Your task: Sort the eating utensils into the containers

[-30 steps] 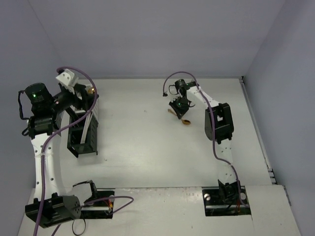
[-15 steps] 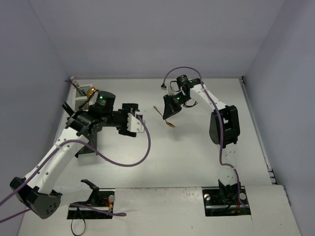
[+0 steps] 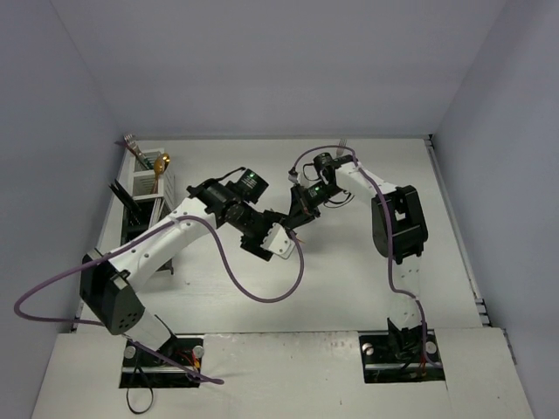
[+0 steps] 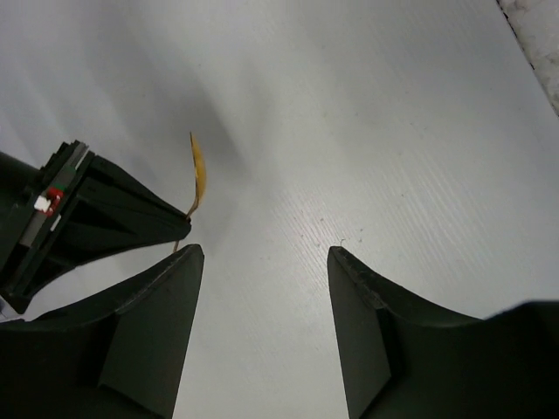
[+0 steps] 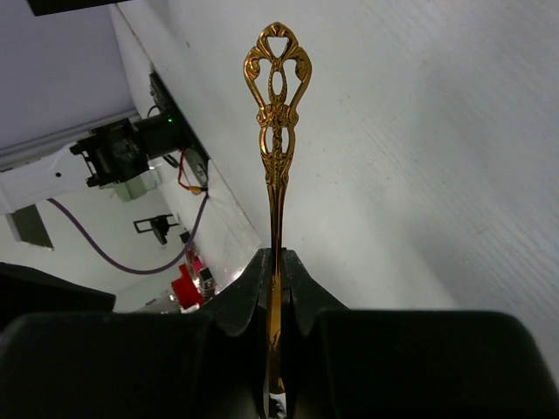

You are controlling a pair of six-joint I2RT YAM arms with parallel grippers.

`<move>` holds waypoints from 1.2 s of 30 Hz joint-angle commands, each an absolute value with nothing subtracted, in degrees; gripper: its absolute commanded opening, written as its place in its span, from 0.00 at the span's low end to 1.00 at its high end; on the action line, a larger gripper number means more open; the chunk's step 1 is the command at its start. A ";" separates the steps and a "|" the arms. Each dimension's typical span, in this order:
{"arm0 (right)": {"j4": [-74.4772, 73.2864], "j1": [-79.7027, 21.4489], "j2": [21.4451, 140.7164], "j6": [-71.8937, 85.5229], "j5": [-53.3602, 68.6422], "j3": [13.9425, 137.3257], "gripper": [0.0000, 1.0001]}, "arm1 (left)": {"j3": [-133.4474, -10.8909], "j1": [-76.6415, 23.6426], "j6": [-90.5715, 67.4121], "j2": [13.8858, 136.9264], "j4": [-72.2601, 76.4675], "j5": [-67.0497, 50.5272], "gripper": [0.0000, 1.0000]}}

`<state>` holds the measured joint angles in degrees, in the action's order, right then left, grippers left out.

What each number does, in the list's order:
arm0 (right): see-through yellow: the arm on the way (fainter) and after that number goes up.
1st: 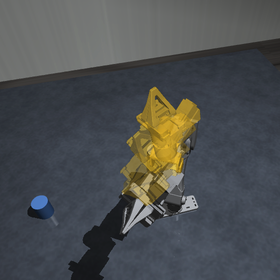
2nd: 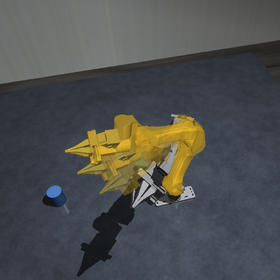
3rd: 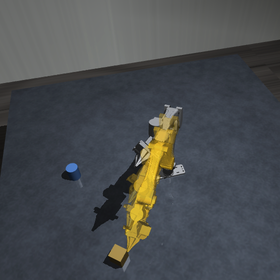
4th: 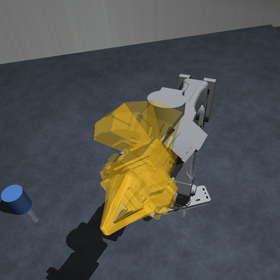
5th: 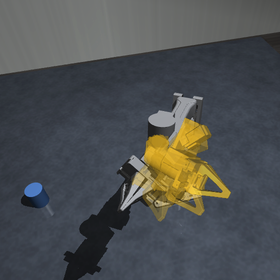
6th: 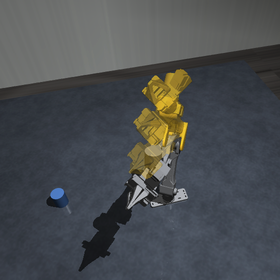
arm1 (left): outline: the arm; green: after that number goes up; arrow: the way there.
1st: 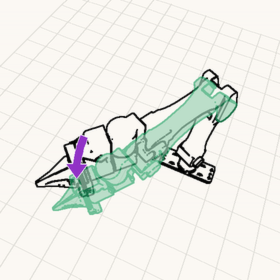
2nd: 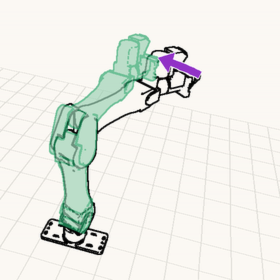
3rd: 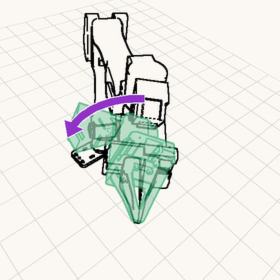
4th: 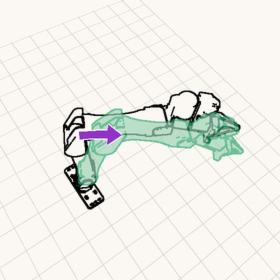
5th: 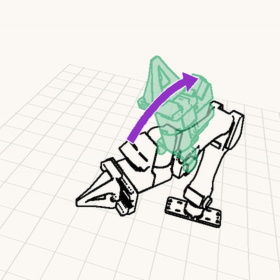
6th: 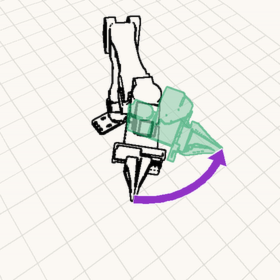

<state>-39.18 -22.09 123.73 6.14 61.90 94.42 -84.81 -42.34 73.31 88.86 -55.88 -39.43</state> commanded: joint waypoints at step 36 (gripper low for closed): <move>-32.83 -22.79 111.79 15.22 70.19 90.88 1.00 | -95.09 -47.64 62.01 96.71 -58.67 -38.38 0.00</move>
